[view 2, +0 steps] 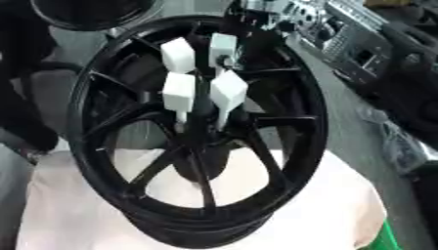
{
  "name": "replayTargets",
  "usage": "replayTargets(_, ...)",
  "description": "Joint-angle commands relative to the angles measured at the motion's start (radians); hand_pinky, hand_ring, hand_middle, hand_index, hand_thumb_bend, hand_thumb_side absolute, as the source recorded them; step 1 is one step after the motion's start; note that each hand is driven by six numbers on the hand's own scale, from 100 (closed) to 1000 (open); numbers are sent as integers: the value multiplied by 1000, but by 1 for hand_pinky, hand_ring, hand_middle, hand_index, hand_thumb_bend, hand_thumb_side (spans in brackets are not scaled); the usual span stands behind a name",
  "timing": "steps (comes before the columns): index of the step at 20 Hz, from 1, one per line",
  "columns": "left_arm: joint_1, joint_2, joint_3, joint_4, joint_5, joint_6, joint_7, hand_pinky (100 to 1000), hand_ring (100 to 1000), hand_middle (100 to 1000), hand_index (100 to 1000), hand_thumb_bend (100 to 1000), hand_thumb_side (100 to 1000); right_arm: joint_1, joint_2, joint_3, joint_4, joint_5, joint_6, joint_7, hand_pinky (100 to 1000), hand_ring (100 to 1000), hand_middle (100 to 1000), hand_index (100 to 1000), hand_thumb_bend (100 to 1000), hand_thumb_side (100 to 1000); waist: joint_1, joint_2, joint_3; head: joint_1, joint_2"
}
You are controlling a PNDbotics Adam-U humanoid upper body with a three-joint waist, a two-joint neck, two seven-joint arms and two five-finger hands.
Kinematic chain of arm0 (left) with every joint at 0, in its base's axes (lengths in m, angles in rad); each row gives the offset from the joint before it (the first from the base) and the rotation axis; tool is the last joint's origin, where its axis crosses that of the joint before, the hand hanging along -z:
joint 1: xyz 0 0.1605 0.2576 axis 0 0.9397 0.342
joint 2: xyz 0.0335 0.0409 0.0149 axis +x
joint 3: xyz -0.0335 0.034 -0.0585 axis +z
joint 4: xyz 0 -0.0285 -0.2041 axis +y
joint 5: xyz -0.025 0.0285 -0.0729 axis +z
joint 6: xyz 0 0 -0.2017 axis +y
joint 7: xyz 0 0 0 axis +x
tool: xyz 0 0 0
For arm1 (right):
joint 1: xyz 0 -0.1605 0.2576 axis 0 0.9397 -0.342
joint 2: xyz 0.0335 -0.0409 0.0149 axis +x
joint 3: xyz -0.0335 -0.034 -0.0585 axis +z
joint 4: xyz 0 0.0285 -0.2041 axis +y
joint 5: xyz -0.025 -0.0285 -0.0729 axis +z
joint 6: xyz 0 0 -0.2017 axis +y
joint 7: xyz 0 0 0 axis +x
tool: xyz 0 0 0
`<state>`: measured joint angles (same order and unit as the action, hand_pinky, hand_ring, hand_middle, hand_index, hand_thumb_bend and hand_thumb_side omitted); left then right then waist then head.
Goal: Pull the pin out of the wheel hub.
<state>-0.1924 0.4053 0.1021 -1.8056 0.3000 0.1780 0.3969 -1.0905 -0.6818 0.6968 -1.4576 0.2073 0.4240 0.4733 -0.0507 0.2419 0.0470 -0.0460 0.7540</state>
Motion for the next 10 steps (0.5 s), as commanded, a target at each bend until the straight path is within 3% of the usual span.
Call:
replayTargets(1, -9, 22, 6, -17, -5, 3, 0, 747, 748, 737, 733, 347, 664, -19, -14, -16, 4, -9, 0, 4, 806, 748, 688, 782, 315, 266, 3, -11, 1, -1, -8)
replayTargets(10, -10, 21, 8, -18, -5, 2, 1, 748, 747, 737, 733, 345, 666, -19, -9, -14, 4, -35, 7, 2, 801, 736, 664, 767, 279, 253, 1, -7, 4, 1, -5)
